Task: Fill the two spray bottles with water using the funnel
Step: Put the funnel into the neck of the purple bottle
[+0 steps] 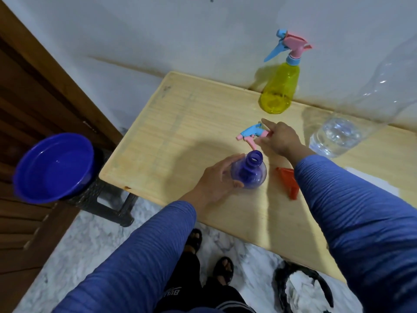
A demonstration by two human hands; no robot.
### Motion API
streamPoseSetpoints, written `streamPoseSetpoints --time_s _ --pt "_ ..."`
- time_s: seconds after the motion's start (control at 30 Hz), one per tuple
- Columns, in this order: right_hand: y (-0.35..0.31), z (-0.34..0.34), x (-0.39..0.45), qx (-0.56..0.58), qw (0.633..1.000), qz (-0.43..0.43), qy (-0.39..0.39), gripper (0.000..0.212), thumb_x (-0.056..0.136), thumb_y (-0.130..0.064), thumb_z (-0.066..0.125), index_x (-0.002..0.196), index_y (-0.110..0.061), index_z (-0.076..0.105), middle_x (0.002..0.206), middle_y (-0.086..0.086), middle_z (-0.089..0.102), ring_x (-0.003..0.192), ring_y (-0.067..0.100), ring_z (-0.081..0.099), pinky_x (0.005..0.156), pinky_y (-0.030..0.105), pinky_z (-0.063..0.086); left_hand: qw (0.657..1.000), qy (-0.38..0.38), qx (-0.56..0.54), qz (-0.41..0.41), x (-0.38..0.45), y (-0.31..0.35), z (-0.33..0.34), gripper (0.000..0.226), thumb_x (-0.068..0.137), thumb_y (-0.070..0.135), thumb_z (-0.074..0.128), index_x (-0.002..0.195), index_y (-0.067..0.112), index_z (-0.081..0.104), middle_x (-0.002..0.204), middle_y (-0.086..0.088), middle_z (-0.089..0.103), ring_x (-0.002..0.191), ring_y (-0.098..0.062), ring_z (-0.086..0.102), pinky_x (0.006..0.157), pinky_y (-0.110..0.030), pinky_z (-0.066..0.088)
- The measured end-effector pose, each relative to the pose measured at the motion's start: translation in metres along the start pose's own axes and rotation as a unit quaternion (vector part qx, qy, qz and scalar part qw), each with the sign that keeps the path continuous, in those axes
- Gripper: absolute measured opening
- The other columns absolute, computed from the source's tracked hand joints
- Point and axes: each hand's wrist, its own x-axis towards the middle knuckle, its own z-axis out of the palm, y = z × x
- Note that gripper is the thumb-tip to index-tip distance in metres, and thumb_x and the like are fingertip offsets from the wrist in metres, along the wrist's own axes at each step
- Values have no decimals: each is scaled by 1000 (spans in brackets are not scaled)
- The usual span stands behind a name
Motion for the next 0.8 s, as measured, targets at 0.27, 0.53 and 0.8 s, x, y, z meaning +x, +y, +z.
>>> streamPoseSetpoints --time_s 0.27,0.53,0.8 --pt "14 -31 -69 58 994 16 93 57 88 -45 59 140 -28 42 132 16 46 125 29 44 100 35 36 1000 5 -16 -18 1 -4 2 66 72 8 79 110 52 47 116 18 57 108 -5 57 90 -12 43" --pt "26 7 -149 216 952 121 178 59 75 -47 73 129 -32 54 146 9 32 134 24 36 112 36 31 999 -18 38 -24 1 2 0 71 58 45 75 122 49 46 120 20 55 110 -3 51 88 -15 40" --pt "37 34 -166 234 935 140 225 40 87 -26 63 127 -24 58 140 8 42 128 24 41 107 30 30 1000 -13 17 -11 -2 1 2 72 64 31 72 131 35 45 124 15 53 114 -2 50 82 -1 36"
